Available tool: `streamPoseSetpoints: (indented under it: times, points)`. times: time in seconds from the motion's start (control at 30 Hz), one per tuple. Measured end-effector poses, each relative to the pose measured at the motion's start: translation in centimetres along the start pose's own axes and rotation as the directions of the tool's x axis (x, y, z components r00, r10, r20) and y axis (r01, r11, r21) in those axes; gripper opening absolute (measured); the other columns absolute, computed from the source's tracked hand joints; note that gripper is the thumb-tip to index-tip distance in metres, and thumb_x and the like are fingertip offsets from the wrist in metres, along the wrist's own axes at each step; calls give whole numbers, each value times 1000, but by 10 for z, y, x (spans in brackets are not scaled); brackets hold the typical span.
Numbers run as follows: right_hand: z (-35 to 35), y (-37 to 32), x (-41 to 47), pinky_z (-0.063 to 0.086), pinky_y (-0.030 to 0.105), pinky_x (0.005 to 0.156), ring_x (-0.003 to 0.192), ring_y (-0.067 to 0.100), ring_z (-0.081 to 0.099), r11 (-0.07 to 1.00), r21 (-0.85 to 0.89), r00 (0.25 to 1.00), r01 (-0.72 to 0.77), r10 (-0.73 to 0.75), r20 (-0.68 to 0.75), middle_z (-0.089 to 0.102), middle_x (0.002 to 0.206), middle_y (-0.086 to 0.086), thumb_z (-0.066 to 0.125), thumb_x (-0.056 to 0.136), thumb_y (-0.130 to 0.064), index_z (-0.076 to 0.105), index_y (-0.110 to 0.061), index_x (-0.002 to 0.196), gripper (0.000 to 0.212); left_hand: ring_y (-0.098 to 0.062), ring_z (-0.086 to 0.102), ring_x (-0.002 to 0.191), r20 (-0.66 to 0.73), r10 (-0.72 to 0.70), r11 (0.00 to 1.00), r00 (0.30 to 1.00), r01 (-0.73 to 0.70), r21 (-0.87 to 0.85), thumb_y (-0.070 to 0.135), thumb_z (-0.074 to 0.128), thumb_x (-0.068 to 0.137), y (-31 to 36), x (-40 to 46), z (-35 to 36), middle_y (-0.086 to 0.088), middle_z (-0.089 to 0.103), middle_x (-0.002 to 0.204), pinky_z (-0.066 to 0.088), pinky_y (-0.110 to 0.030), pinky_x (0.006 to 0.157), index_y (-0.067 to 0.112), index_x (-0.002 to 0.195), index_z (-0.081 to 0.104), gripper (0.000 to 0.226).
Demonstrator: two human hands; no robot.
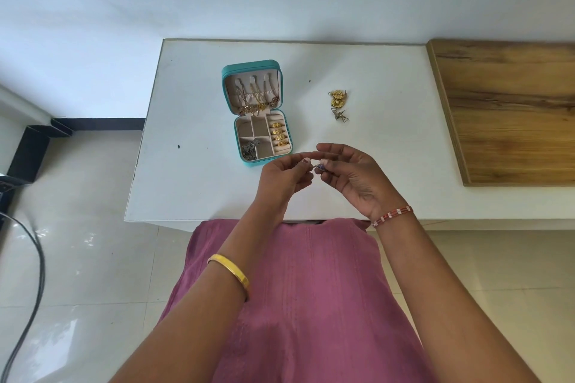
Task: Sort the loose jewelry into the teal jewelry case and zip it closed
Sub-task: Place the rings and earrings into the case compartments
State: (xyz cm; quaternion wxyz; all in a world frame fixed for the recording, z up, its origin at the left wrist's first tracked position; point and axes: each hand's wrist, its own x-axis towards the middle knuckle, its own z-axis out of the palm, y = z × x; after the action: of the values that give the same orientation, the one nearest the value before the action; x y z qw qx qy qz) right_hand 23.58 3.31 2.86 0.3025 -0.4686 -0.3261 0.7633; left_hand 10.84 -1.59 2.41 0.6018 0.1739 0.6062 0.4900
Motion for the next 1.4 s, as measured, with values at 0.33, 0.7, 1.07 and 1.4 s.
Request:
streamPoseSetpoints:
  times: [0.33, 0.7, 1.07, 1.4]
  points:
    - [-6, -5, 1, 51, 16, 55, 59, 11, 62, 942, 335, 999, -34, 28, 21, 72, 79, 9, 42, 88, 13, 60, -5, 84, 26, -11, 57, 68, -137, 36, 989, 990, -16, 148, -4, 47, 92, -11, 7, -10, -4, 58, 77, 54, -21, 77, 8, 104, 64, 23]
    - [-13, -10, 4, 54, 17, 62, 65, 12, 67, 956, 292, 998, -17, 32, -47, 69, 76, 9, 43, 86, 13, 62, -2, 89, 24, -22, 64, 90, -110, 33, 986, 993, -15, 164, -8, 55, 84, -15, 5, -14, -5, 64, 87, 51, -31, 90, 7, 108, 63, 29]
    - [-6, -4, 0, 55, 22, 60, 60, 14, 64, 989, -127, 995, 70, -78, -57, 69, 90, 15, 49, 91, 3, 61, -6, 96, 17, -10, 67, 70, -61, 74, 997, 995, -73, 21, 6, 53, 91, -11, 0, -12, -2, 69, 87, 56, -24, 76, 7, 108, 62, 19]
    - [4, -3, -4, 44, 21, 50, 52, 12, 51, 861, -481, 975, 168, -218, -51, 63, 65, 7, 60, 87, -10, 64, -11, 86, 5, -14, 60, 75, -20, 89, 996, 996, -89, 25, 2, 38, 97, -11, -6, -15, -3, 67, 90, 51, -24, 79, 12, 108, 62, 28]
